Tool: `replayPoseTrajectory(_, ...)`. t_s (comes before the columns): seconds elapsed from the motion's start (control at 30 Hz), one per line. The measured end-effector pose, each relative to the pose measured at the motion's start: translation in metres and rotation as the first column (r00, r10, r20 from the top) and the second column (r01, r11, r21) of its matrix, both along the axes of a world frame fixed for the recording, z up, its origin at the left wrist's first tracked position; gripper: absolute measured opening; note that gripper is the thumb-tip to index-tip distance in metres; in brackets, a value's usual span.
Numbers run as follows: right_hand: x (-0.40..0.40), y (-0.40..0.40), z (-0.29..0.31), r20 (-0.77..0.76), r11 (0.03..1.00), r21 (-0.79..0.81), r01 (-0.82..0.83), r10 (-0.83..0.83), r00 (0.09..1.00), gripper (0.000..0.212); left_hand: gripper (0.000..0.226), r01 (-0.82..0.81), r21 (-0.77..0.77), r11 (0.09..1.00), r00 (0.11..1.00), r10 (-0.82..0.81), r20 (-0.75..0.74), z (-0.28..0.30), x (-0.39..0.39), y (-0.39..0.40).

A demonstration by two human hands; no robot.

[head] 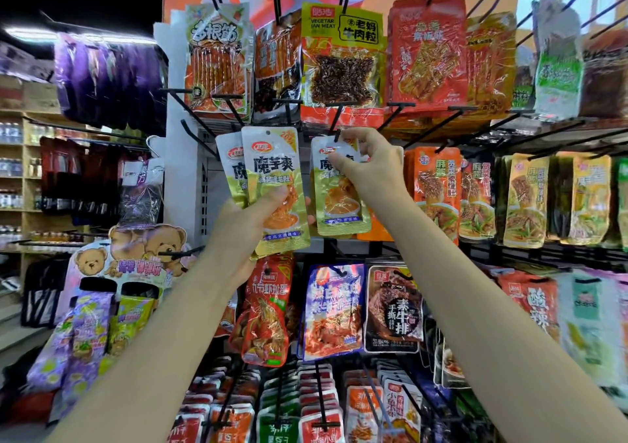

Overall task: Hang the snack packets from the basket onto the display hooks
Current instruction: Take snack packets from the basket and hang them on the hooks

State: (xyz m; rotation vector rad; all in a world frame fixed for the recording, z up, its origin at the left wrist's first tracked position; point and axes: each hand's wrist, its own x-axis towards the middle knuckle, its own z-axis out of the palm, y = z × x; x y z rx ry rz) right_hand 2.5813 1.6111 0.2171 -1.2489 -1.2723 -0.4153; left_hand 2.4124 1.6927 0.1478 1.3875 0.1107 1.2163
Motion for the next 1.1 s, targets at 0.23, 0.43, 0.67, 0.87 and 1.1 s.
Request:
replayPoseTrajectory(0.23, -0.009, -0.006, -0.010, 0.095, 0.978, 0.156, 0.140, -0.156, 0.983, 0.040, 0.041, -0.017, 0.068, 0.998, 1.000, 0.017, -0.008, 0.002, 0.003, -0.004)
replayPoseTrajectory(0.43, -0.026, -0.007, -0.024, -0.012, 0.979, -0.044, -0.199, 0.199, 0.980, 0.033, 0.035, -0.011, 0.140, 0.990, 0.998, 0.019, -0.060, 0.005, 0.013, -0.013)
replayPoseTrajectory(0.67, 0.004, -0.016, -0.022, -0.035, 0.969, 0.151, -0.196, 0.204, 0.978, 0.064, 0.017, -0.114, 0.083, 0.990, 0.994, 0.113, 0.011, 0.003, -0.004, 0.002)
replayPoseTrajectory(0.87, 0.004, -0.008, -0.010, 0.059, 0.977, 0.077, -0.197, 0.193, 0.979, 0.028, 0.015, -0.058, 0.060, 0.996, 0.998, 0.059, -0.009, 0.001, -0.004, -0.002)
replayPoseTrajectory(1.1, 0.006, 0.003, 0.002, 0.007, 0.983, 0.044, -0.177, 0.177, 0.984, 0.031, 0.017, -0.044, 0.064, 0.997, 0.999, 0.045, -0.013, 0.003, -0.005, -0.007)
